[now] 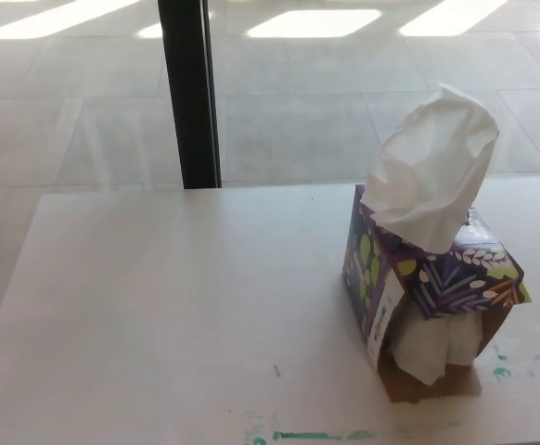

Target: The robot uses its right hand to pull out a tissue from the tissue box kept in the middle of the desk and put it on the right side

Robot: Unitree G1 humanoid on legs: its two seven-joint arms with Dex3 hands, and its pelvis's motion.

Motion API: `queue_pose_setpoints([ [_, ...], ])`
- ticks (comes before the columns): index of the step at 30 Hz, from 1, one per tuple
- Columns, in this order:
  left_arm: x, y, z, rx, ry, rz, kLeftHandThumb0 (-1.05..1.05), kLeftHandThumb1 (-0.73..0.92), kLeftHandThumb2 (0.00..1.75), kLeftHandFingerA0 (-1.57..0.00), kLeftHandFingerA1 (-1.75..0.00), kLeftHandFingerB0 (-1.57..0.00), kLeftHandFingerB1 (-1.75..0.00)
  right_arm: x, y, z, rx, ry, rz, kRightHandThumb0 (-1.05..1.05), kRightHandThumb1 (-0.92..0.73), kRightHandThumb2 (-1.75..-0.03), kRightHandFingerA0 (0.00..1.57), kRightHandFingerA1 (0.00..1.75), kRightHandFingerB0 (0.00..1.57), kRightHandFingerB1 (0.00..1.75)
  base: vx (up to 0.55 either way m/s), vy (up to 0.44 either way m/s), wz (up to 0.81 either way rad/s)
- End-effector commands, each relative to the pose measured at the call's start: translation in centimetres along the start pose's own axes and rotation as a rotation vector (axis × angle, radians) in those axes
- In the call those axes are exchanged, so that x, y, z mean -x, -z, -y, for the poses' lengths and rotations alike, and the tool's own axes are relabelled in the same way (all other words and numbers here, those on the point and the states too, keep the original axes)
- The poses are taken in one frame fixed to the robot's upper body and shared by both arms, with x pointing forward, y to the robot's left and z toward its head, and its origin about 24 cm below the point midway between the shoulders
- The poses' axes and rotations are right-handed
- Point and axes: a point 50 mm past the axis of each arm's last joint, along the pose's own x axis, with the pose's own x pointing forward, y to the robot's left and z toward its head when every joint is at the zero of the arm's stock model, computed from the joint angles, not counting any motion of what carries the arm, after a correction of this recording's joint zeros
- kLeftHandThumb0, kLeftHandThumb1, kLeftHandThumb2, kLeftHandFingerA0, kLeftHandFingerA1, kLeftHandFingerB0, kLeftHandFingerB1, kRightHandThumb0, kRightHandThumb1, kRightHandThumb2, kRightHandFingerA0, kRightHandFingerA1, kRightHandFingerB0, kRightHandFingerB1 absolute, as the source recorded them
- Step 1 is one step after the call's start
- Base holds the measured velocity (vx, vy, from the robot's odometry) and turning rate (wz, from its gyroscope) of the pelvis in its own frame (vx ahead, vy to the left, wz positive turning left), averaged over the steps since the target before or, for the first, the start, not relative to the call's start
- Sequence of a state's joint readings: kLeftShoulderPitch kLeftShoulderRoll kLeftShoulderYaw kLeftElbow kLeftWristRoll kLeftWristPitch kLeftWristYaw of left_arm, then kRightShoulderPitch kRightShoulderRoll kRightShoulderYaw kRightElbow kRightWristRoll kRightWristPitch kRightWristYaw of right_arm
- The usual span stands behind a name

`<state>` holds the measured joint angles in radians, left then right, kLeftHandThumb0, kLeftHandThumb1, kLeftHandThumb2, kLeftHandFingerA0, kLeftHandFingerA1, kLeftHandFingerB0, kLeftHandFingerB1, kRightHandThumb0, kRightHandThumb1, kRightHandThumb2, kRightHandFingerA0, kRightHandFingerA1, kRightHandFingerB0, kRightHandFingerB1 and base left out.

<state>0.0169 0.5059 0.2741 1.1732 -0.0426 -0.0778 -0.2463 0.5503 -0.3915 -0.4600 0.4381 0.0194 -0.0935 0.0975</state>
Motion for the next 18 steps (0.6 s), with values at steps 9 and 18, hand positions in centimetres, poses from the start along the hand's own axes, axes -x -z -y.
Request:
queue_pose_setpoints([
  [9, 0.5, 1.0, -0.6, 0.006, 0.012, -0.005, -0.77, 0.66, 1.25, -0.74, -0.95, -0.44, -0.80, 1.0, -20.6, 5.5, -0.001, 0.217, 0.669, -0.71, -0.49, -0.90, 0.36, 0.77, 0.13, 0.56, 0.00, 0.000, 0.00],
  [18, 0.3, 0.7, -0.6, 0.030, 0.012, -0.001, -0.77, 0.81, 1.02, -0.78, -1.03, -0.49, -0.90, 4.4, -32.5, 2.7, 0.273, 0.180, 1.095, -0.36, -0.49, -0.65, 0.39, 0.57, 0.16, 0.37, 0.00, 0.000, 0.00],
])
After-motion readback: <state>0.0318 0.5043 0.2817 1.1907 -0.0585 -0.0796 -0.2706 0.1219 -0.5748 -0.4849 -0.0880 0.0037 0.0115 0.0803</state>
